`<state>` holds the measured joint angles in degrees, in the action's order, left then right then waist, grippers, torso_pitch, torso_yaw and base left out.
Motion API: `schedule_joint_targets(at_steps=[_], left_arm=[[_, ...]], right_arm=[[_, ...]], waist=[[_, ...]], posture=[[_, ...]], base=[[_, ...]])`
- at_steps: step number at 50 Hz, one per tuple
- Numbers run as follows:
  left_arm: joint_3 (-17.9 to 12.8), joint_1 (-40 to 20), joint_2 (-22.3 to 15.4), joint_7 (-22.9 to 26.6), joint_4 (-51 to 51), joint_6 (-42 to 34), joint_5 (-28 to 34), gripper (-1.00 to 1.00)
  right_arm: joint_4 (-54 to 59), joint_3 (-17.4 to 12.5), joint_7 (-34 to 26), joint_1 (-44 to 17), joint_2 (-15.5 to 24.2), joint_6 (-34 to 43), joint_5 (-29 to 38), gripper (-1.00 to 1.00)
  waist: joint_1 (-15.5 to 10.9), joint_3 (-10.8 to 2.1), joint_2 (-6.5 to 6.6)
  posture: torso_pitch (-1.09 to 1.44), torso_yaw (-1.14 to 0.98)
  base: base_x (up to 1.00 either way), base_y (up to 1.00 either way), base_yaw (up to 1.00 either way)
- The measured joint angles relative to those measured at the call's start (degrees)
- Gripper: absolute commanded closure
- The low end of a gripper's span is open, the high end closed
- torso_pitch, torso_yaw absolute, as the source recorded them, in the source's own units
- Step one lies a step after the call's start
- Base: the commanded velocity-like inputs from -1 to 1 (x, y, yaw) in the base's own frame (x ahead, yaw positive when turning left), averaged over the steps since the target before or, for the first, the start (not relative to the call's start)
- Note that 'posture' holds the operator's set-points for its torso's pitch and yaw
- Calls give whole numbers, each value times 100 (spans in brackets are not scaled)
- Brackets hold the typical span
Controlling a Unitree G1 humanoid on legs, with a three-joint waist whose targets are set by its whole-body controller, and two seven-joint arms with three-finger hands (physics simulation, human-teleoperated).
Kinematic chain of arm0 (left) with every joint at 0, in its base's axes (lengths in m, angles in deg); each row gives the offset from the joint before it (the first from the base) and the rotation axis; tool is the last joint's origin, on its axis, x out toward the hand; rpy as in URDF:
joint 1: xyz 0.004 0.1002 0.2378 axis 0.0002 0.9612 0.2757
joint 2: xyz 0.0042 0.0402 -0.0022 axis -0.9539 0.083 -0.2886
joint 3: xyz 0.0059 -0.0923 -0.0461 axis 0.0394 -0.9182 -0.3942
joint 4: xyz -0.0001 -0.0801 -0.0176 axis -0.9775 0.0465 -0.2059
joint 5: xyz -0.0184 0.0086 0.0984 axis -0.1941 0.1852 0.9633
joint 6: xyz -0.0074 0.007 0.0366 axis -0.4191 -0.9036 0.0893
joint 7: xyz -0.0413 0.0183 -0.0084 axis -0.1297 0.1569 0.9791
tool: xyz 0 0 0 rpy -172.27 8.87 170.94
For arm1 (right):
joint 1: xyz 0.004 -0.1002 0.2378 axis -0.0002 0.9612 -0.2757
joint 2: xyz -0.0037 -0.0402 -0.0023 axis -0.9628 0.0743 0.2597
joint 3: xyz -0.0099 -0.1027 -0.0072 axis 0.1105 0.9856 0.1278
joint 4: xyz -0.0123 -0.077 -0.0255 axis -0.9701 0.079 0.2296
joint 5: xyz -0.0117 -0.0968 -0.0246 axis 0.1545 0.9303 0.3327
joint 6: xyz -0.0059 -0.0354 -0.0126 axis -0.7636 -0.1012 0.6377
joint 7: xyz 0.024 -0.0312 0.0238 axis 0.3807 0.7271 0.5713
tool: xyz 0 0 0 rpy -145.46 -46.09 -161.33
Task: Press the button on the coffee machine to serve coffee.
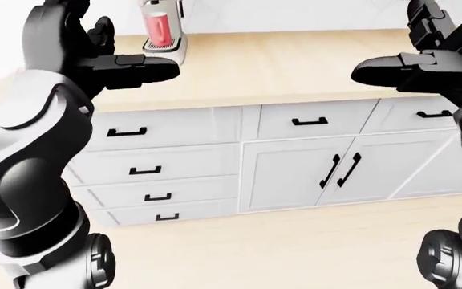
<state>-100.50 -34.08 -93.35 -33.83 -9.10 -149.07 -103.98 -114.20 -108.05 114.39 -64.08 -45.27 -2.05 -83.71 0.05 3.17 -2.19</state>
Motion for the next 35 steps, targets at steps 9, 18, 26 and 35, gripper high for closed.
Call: schedule_joint_targets(at_steps=[9,18,26,35], left_arm=[[23,-25,-23,42,-40,7,-25,-100],[-40,62,-59,-8,-182,-17,65,-100],[0,24,-18,19,-56,65,8,-100],[39,-29,-26,50,-75,46,-13,-100]], right_arm=[[33,23,-2,18,24,-55,51,-100],[44,119,-37,21,-41,65,-57,-100],[7,-20,54,-5,27,-14,-45,-100],[46,11,64,-8,45,-43,-2,-100]], waist=[[29,-10,270],[-46,-38,280],[31,0,-75],[45,-4,308]], posture=[[0,0],[0,0],[0,0],[0,0]], base=[[5,21,0],[5,22,0],[5,25,0],[5,26,0]])
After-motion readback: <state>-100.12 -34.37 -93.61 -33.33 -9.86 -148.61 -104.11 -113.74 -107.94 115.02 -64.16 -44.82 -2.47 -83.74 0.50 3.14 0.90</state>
